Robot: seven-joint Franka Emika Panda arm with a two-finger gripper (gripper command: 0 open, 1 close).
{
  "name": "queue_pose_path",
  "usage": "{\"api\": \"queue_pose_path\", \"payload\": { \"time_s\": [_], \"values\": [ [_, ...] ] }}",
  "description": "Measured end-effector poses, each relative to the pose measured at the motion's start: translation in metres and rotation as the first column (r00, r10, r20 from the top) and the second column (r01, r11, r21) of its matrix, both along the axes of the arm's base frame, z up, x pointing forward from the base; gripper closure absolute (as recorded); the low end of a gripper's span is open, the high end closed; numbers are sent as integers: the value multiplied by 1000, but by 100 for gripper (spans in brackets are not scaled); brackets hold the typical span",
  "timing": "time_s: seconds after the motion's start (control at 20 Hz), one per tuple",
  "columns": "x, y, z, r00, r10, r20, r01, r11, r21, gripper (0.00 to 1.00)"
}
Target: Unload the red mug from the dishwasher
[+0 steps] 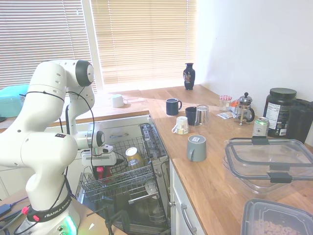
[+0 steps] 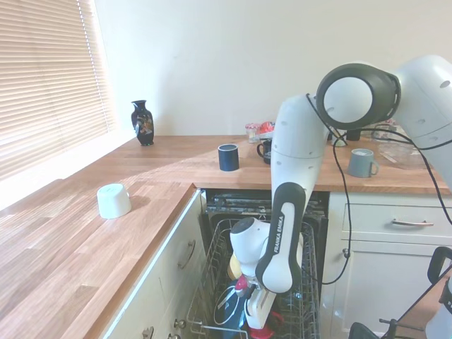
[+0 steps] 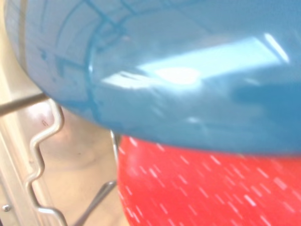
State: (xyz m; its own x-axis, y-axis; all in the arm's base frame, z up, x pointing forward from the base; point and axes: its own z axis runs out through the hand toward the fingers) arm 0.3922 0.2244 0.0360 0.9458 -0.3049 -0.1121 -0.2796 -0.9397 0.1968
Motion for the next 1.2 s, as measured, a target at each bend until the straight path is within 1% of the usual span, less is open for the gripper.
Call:
{"api": "queue_pose_path", "payload": {
  "time_s": [0.4, 0.6, 0.8, 0.9, 1.0, 1.1, 1.2],
  "values": [
    [12, -22, 56, 998, -33, 62, 31, 999, 31, 100],
    [32, -31, 99, 990, -65, 126, 58, 996, 62, 100],
    [48, -40, 148, 980, -82, 183, 69, 995, 74, 100],
    [59, -51, 174, 969, -104, 225, 87, 993, 85, 100],
    [74, -65, 205, 951, -142, 275, 118, 988, 102, 100],
    [94, -79, 239, 927, -184, 327, 151, 981, 122, 100],
    [114, -91, 274, 899, -223, 378, 183, 973, 137, 100]
  ]
}}
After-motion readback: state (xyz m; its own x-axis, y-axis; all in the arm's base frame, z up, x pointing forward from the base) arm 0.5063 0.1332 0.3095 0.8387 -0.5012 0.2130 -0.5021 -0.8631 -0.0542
